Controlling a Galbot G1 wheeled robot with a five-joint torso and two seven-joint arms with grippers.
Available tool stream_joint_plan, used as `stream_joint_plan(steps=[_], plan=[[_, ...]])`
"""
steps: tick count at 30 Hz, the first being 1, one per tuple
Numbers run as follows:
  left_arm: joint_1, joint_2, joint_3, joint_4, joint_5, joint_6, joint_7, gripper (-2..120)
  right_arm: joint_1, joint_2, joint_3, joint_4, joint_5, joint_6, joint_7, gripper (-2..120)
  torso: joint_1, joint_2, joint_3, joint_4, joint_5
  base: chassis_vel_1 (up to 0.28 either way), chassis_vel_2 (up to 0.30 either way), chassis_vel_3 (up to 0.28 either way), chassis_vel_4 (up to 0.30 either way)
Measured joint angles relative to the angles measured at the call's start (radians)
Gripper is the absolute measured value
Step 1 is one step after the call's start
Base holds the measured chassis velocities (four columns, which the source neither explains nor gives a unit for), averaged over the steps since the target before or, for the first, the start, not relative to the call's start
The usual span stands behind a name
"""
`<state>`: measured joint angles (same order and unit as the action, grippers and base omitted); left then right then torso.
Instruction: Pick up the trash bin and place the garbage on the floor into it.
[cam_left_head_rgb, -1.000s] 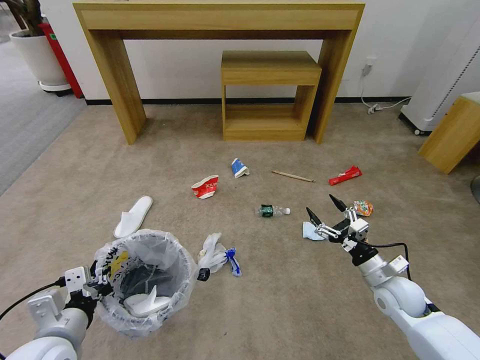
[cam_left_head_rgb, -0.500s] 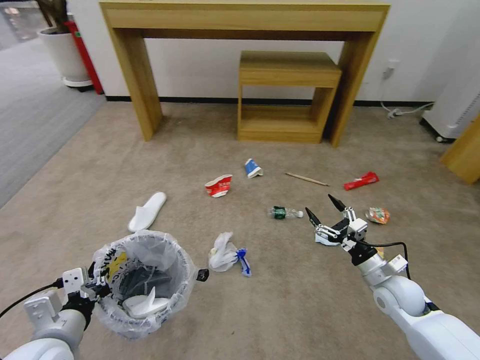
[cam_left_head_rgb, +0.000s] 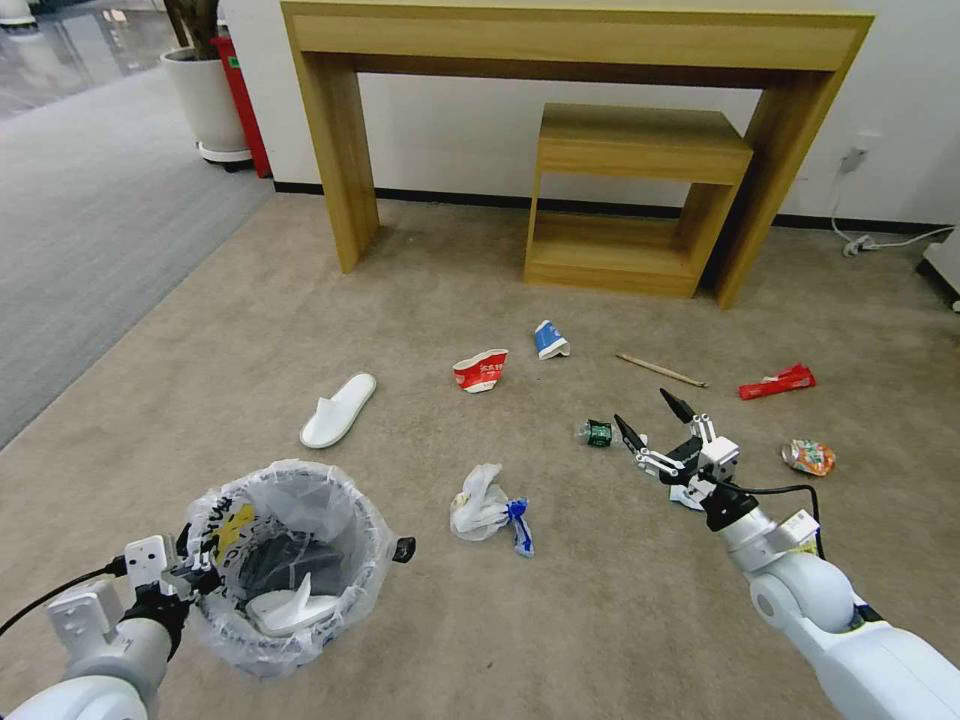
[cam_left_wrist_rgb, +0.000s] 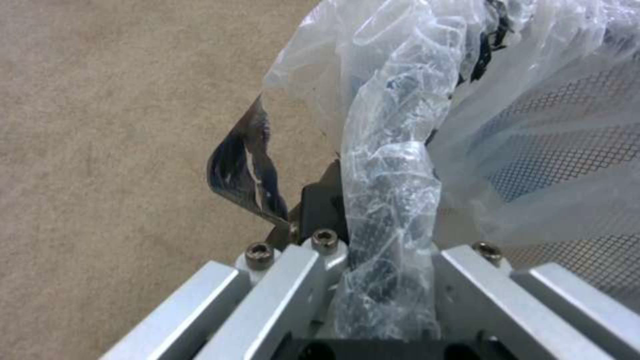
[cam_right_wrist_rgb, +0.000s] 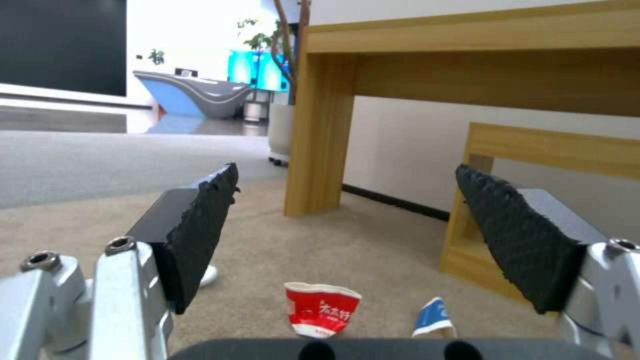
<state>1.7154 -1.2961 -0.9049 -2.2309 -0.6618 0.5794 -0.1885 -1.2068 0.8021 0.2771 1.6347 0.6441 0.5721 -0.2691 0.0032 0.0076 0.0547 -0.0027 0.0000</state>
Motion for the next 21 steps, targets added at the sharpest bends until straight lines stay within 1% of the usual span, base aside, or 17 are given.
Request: stream_joint_plan(steps=[11, 15, 21], plan=[[-0.007, -0.015, 0.005, 0.000, 0.002, -0.008, -0.004, 1, -0.028, -0.012, 0.038, 0.005, -0.001, 0.007, 0.004, 88, 0.000, 0.000, 0.000, 0.0002, 0.0000, 0.000, 0.000, 0.000, 0.000], [-0.006, -0.017, 0.004, -0.002, 0.004, -0.010, -0.004, 1, -0.046, -0.016, 0.064, 0.008, -0.015, 0.002, 0.004, 86, 0.000, 0.000, 0.000, 0.0002, 0.0000, 0.000, 0.000, 0.000, 0.000], [0.002, -0.022, -0.002, -0.015, -0.001, -0.004, -0.022, 1, -0.065, -0.017, 0.081, 0.015, -0.027, -0.003, 0.004, 83, 0.000, 0.000, 0.000, 0.0002, 0.0001, 0.000, 0.000, 0.000, 0.000]])
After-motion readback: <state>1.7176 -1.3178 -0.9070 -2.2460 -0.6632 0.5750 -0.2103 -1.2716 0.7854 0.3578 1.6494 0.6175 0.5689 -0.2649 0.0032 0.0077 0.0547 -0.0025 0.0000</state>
